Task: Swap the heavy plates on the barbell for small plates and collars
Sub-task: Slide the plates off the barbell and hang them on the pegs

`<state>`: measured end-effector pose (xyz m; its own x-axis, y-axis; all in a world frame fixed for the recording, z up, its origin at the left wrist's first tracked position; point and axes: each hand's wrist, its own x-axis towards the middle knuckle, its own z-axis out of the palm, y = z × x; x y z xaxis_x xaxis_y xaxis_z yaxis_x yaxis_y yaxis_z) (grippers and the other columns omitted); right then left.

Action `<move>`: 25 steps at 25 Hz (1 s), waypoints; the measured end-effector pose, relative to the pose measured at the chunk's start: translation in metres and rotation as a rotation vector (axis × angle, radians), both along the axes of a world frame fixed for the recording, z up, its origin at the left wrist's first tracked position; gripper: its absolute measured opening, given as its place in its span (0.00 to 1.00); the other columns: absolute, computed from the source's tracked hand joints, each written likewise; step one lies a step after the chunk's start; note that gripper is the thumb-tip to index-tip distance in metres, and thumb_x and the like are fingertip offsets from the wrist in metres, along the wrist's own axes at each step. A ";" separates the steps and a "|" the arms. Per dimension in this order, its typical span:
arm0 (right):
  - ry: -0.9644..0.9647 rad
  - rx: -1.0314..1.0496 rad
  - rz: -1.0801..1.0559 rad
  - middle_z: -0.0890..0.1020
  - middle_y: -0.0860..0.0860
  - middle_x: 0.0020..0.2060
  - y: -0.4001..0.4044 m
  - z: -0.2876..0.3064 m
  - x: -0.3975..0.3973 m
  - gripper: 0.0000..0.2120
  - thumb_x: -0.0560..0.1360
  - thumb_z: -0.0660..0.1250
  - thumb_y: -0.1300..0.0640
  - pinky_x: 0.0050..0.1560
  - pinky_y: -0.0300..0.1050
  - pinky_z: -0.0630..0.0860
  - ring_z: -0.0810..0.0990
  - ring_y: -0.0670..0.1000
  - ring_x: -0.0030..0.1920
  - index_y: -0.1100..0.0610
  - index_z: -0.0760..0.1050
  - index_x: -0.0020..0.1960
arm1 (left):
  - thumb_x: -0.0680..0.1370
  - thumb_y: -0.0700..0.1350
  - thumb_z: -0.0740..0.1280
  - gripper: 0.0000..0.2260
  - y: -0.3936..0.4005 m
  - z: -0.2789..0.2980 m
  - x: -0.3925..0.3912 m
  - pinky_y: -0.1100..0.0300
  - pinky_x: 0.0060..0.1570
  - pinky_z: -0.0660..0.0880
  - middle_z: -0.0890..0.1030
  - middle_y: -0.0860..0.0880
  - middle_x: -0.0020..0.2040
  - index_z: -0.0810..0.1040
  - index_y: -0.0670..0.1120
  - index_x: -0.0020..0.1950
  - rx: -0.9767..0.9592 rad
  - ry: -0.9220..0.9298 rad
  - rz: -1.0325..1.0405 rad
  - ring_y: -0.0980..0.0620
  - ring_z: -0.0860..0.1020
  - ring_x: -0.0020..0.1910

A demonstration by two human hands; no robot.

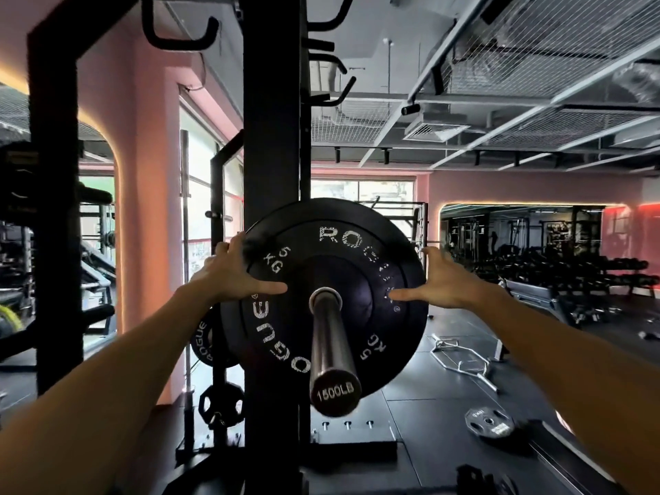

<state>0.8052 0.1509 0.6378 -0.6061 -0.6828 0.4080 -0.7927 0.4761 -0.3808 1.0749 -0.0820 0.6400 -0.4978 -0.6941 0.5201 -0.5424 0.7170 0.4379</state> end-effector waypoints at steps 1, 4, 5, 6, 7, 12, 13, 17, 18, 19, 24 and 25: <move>-0.006 -0.009 -0.003 0.57 0.55 0.76 -0.014 0.002 -0.010 0.64 0.52 0.73 0.25 0.70 0.60 0.65 0.63 0.60 0.73 0.53 0.50 0.76 | 0.45 0.78 0.72 0.68 -0.016 0.000 -0.009 0.41 0.69 0.64 0.59 0.46 0.77 0.46 0.55 0.78 0.002 0.015 0.020 0.41 0.59 0.75; -0.031 -0.051 -0.015 0.50 0.57 0.77 -0.055 0.004 -0.039 0.72 0.47 0.75 0.27 0.72 0.63 0.62 0.57 0.63 0.75 0.49 0.41 0.78 | 0.43 0.76 0.74 0.73 -0.054 0.003 -0.035 0.39 0.71 0.60 0.56 0.44 0.78 0.41 0.52 0.79 0.038 0.045 0.049 0.39 0.56 0.76; -0.042 -0.076 -0.010 0.48 0.58 0.78 -0.066 0.005 -0.047 0.73 0.46 0.76 0.28 0.72 0.64 0.61 0.55 0.64 0.76 0.48 0.38 0.78 | 0.45 0.72 0.76 0.73 -0.063 0.004 -0.042 0.39 0.71 0.59 0.54 0.42 0.78 0.40 0.51 0.79 0.044 0.059 0.064 0.38 0.55 0.76; -0.054 -0.102 -0.003 0.47 0.59 0.78 -0.077 0.005 -0.054 0.74 0.46 0.78 0.30 0.72 0.64 0.60 0.55 0.65 0.76 0.47 0.37 0.77 | 0.48 0.69 0.78 0.71 -0.070 0.004 -0.047 0.38 0.71 0.59 0.53 0.42 0.78 0.40 0.50 0.79 0.038 0.076 0.079 0.37 0.55 0.76; -0.063 -0.122 0.002 0.47 0.60 0.77 -0.086 0.005 -0.060 0.74 0.46 0.79 0.32 0.72 0.64 0.60 0.55 0.65 0.76 0.46 0.36 0.77 | 0.49 0.68 0.79 0.71 -0.080 0.003 -0.052 0.37 0.70 0.60 0.54 0.41 0.78 0.40 0.50 0.79 0.019 0.096 0.089 0.36 0.57 0.75; -0.061 -0.335 0.044 0.64 0.59 0.70 -0.120 -0.006 -0.080 0.67 0.45 0.83 0.39 0.68 0.60 0.68 0.68 0.62 0.69 0.49 0.49 0.75 | 0.46 0.66 0.81 0.63 -0.111 -0.006 -0.070 0.43 0.64 0.71 0.67 0.44 0.71 0.58 0.46 0.74 -0.006 0.208 0.051 0.43 0.70 0.68; -0.088 -0.385 0.051 0.66 0.58 0.68 -0.124 -0.007 -0.082 0.66 0.45 0.84 0.40 0.67 0.57 0.70 0.69 0.61 0.68 0.51 0.52 0.74 | 0.44 0.67 0.81 0.60 -0.118 -0.007 -0.071 0.45 0.61 0.74 0.72 0.47 0.66 0.64 0.47 0.70 0.003 0.227 0.025 0.47 0.74 0.64; -0.222 -0.413 0.047 0.73 0.56 0.64 -0.123 -0.005 -0.087 0.59 0.46 0.85 0.44 0.62 0.50 0.72 0.73 0.58 0.65 0.58 0.58 0.67 | 0.39 0.69 0.80 0.59 -0.129 -0.009 -0.068 0.49 0.55 0.78 0.75 0.50 0.59 0.66 0.46 0.64 0.031 0.247 0.011 0.52 0.76 0.56; -0.221 -0.403 0.046 0.74 0.55 0.63 -0.120 -0.005 -0.085 0.58 0.46 0.85 0.44 0.61 0.51 0.72 0.74 0.58 0.64 0.58 0.58 0.67 | 0.38 0.67 0.80 0.61 -0.119 -0.008 -0.065 0.48 0.56 0.77 0.73 0.49 0.60 0.64 0.45 0.65 0.034 0.260 0.028 0.50 0.75 0.58; -0.214 -0.400 0.043 0.75 0.56 0.63 -0.118 -0.005 -0.083 0.57 0.47 0.85 0.44 0.61 0.51 0.72 0.74 0.58 0.63 0.58 0.58 0.66 | 0.38 0.67 0.80 0.61 -0.110 -0.006 -0.063 0.48 0.56 0.77 0.72 0.47 0.60 0.62 0.44 0.65 0.029 0.273 0.035 0.48 0.74 0.59; -0.226 -0.394 0.046 0.75 0.55 0.61 -0.090 -0.007 -0.064 0.54 0.46 0.85 0.42 0.61 0.52 0.73 0.75 0.58 0.62 0.56 0.58 0.62 | 0.44 0.62 0.83 0.59 -0.083 -0.003 -0.046 0.50 0.57 0.74 0.70 0.45 0.62 0.61 0.41 0.67 0.016 0.272 0.027 0.45 0.72 0.63; -0.230 -0.391 0.047 0.75 0.55 0.61 -0.083 -0.007 -0.059 0.54 0.46 0.85 0.42 0.61 0.51 0.73 0.75 0.57 0.62 0.56 0.58 0.62 | 0.45 0.61 0.83 0.58 -0.078 -0.003 -0.042 0.51 0.57 0.74 0.71 0.45 0.62 0.61 0.41 0.67 0.012 0.272 0.027 0.45 0.72 0.63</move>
